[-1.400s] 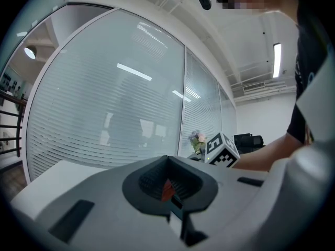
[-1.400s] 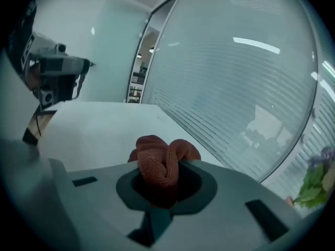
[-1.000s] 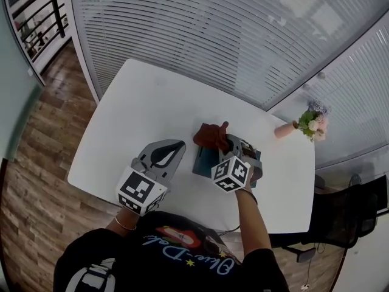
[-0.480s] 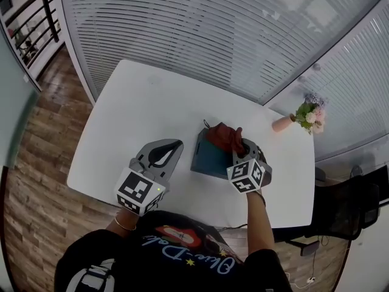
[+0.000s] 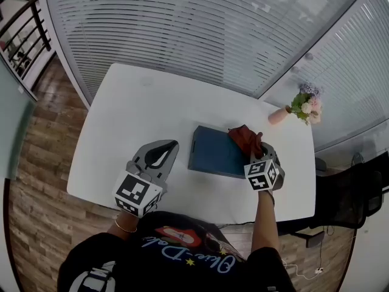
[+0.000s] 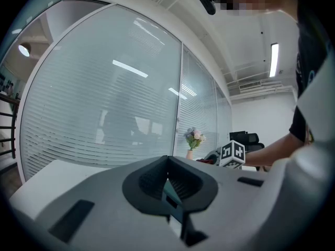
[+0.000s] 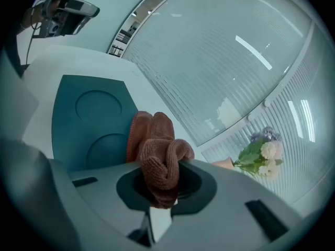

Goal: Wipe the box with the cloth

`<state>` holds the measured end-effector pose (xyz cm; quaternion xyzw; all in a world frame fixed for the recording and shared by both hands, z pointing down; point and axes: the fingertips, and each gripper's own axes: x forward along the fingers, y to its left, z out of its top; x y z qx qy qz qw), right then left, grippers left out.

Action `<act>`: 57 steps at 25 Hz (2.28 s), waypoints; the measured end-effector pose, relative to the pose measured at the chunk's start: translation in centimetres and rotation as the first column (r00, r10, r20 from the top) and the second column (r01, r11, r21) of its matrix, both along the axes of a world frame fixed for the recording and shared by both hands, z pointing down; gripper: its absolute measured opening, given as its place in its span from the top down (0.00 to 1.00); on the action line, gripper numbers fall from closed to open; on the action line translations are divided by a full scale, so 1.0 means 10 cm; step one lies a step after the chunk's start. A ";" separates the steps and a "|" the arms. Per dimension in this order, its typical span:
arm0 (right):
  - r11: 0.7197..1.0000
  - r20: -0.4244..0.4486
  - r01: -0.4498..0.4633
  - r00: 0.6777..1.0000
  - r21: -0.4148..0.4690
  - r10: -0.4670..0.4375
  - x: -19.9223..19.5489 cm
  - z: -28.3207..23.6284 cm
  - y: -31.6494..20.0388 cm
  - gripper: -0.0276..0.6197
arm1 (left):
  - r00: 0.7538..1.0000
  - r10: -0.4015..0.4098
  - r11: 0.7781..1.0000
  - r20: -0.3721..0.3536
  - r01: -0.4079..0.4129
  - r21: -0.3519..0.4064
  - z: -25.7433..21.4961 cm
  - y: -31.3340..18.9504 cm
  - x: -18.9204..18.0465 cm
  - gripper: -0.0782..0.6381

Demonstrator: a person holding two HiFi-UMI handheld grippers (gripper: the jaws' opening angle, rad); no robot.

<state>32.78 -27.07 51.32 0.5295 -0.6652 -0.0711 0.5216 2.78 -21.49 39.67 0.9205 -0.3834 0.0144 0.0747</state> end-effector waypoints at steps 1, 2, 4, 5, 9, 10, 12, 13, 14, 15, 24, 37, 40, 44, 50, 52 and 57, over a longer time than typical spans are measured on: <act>1.000 -0.002 -0.016 1.000 0.001 0.016 0.04 0.00 0.00 0.91 | 1.000 0.003 1.000 -0.001 -0.003 0.001 0.00 0.01 0.01 0.89; 1.000 0.000 -0.031 1.000 0.002 0.031 0.08 0.01 0.01 0.91 | 1.000 0.005 1.000 -0.002 -0.005 0.002 -0.01 0.01 0.02 0.89; 0.999 0.008 -0.055 0.998 0.001 0.055 0.15 0.02 0.02 0.91 | 1.000 0.004 1.000 -0.003 -0.004 0.003 -0.01 0.02 0.02 0.89; 0.998 0.004 -0.067 0.998 -0.001 0.067 0.20 0.03 0.03 0.91 | 1.000 0.000 1.000 -0.004 0.000 0.002 0.00 0.02 0.01 0.89; 0.988 -0.014 -0.148 0.989 0.034 0.148 0.40 -0.06 0.04 0.91 | 1.000 -0.011 1.000 -0.004 0.011 0.005 -0.02 0.01 -0.03 0.89; 0.985 0.000 -0.159 0.987 0.065 0.159 0.41 -0.14 0.04 0.91 | 1.000 -0.011 1.000 -0.004 0.011 0.006 -0.01 0.01 -0.03 0.89; 0.979 0.027 -0.151 0.989 0.137 0.148 0.35 -0.34 0.02 0.91 | 1.000 -0.009 1.000 -0.005 0.009 0.003 0.00 0.02 -0.03 0.89; 0.975 0.037 -0.137 0.990 0.172 0.133 0.29 -0.45 0.01 0.91 | 1.000 -0.007 1.000 -0.005 0.007 0.002 0.00 0.02 -0.02 0.89; 0.971 0.045 -0.121 0.992 0.207 0.114 0.21 -0.57 0.00 0.91 | 1.000 -0.004 1.000 -0.005 0.004 0.001 0.00 0.02 -0.01 0.89; 0.965 0.056 -0.103 0.994 0.240 0.092 0.12 -0.68 -0.01 0.91 | 1.000 -0.001 1.000 -0.004 0.001 0.001 0.00 0.03 0.00 0.89; 0.906 0.214 0.117 0.952 0.408 -0.219 -1.08 -1.38 0.07 0.91 | 1.000 -0.006 1.000 -0.002 0.006 -0.001 0.00 0.04 -0.01 0.89; 0.913 0.180 0.381 0.897 0.147 -0.403 -2.03 -0.31 0.18 0.91 | 1.000 -0.019 1.000 0.003 0.019 -0.004 -0.01 0.03 -0.06 0.89; 0.910 0.126 0.402 0.902 0.104 -0.413 -1.96 -0.15 0.25 0.91 | 1.000 -0.021 1.000 0.006 0.021 -0.007 0.00 0.03 -0.07 0.89; 0.898 0.015 0.429 0.902 0.098 -0.432 -1.84 -0.08 0.28 0.91 | 1.000 -0.011 1.000 0.004 0.011 -0.005 0.00 0.03 -0.04 0.89; 0.930 0.015 0.357 0.933 0.089 -0.360 -1.52 -0.07 0.28 0.91 | 1.000 -0.007 1.000 0.010 0.007 -0.014 0.02 0.03 -0.01 0.89; 0.941 0.019 0.327 0.944 0.089 -0.330 -1.39 -0.07 0.29 0.91 | 1.000 -0.007 1.000 0.008 0.007 -0.015 0.02 0.03 0.00 0.89; 0.961 0.037 0.255 0.965 0.108 -0.261 -1.12 -0.13 0.31 0.91 | 1.000 -0.001 1.000 0.010 0.001 -0.018 0.04 0.05 0.02 0.89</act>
